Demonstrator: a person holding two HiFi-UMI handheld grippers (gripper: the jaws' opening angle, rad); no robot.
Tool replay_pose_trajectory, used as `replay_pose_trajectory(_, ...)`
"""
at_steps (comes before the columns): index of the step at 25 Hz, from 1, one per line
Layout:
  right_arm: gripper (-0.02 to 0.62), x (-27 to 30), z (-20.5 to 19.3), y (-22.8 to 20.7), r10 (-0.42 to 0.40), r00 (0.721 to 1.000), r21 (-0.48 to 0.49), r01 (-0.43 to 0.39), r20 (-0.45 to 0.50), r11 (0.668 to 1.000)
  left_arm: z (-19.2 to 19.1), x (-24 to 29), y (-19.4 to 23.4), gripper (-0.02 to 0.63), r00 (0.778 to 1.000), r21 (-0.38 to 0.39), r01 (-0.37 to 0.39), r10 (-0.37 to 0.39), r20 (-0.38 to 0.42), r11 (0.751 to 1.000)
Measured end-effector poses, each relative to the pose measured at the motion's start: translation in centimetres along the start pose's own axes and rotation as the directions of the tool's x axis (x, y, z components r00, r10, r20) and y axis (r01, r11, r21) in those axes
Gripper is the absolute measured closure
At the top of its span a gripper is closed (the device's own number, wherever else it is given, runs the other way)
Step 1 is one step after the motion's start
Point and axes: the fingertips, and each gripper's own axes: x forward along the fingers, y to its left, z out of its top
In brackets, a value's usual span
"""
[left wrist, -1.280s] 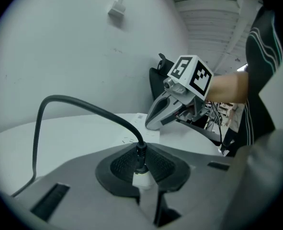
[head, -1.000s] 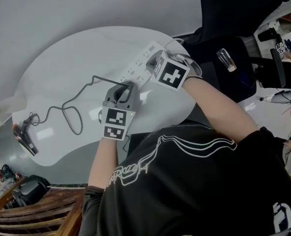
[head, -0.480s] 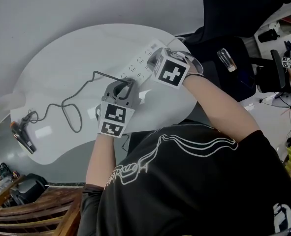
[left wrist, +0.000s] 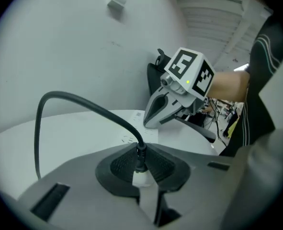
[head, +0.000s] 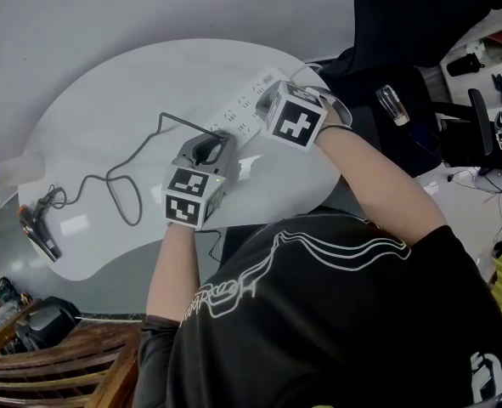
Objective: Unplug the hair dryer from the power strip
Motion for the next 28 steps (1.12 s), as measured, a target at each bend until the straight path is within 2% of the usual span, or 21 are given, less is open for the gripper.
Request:
replay_pose_trajectory(1,0.600,-0.01,0.03,0.03,-0.002,1.000,-0.005,0.002,-0.003,1.000,-0.05,0.00,-0.18,0.560,1.000,0.068,-0.016,0.017,-0.019,0.998)
replay_pose_trajectory(3,0.600,0.05,0.00,-0.07,-0.013,1.000,-0.020,0.013,-0.014,1.000,-0.15,-0.04,-0.61,0.558,0.997,0.219,-0.042,0.056,-0.056,0.975)
replay_pose_trajectory(4,0.600,0.06,-0.02,-0.08,-0.016,1.000,-0.025,0.016,-0.018,1.000,-0.18,-0.05,-0.76,0.557,0.996,0.261,-0.045,0.064,-0.065,0.964)
replay_pose_trajectory(5,0.600,0.06,-0.04,-0.04,-0.017,1.000,-0.028,0.016,-0.021,0.999,-0.20,-0.06,-0.82,0.557,0.996,0.268,-0.041,0.061,-0.067,0.963)
replay_pose_trajectory(7,0.600,0.07,-0.02,0.09,-0.015,1.000,-0.028,0.014,-0.020,1.000,-0.29,-0.16,-0.80,0.557,0.997,0.214,-0.027,0.040,-0.060,0.976)
replay_pose_trajectory(10,0.600,0.06,-0.07,0.12,-0.008,1.000,-0.019,0.007,-0.024,1.000,-0.33,-0.29,-0.57,0.557,0.999,0.076,0.009,-0.005,-0.049,0.997)
replay_pose_trajectory(12,0.600,0.05,-0.21,0.09,0.000,1.000,-0.016,0.000,-0.026,1.000,-0.25,-0.24,-0.41,0.557,0.998,-0.014,0.036,-0.037,-0.044,0.999)
replay_pose_trajectory(14,0.600,0.01,-0.28,0.09,0.001,1.000,-0.016,-0.001,-0.024,1.000,-0.14,-0.19,-0.37,0.557,0.998,-0.028,0.037,-0.039,-0.049,0.999)
replay_pose_trajectory(16,0.600,0.01,-0.23,0.12,-0.001,1.000,-0.017,0.001,-0.023,1.000,-0.17,-0.23,-0.48,0.557,0.998,0.040,0.016,-0.013,-0.067,0.999)
replay_pose_trajectory(17,0.600,0.03,-0.19,0.13,-0.002,1.000,-0.020,0.002,-0.024,1.000,-0.23,-0.26,-0.62,0.557,0.997,0.106,0.002,0.007,-0.081,0.994)
replay_pose_trajectory(19,0.600,0.06,-0.16,0.10,-0.004,1.000,-0.026,0.004,-0.028,1.000,-0.32,-0.24,-1.01,0.555,0.993,0.248,-0.015,0.045,-0.113,0.969)
replay_pose_trajectory(20,0.600,0.06,-0.17,0.08,-0.005,0.999,-0.029,0.004,-0.032,1.000,-0.34,-0.23,-1.12,0.555,0.991,0.277,-0.013,0.048,-0.122,0.961)
replay_pose_trajectory(23,0.600,0.06,-0.18,0.15,-0.008,0.999,-0.038,0.006,-0.043,0.999,-0.45,-0.36,-1.07,0.555,0.993,0.227,0.008,0.019,-0.116,0.974)
replay_pose_trajectory(26,0.600,0.06,-0.22,0.16,-0.008,0.999,-0.039,0.007,-0.045,0.999,-0.26,-0.49,-0.63,0.555,0.996,0.060,0.029,-0.024,-0.083,0.998)
replay_pose_trajectory(28,0.600,0.04,-0.30,0.15,-0.009,0.999,-0.037,0.007,-0.045,0.999,-0.14,-0.52,-0.41,0.554,0.997,-0.013,0.033,-0.034,-0.071,0.999)
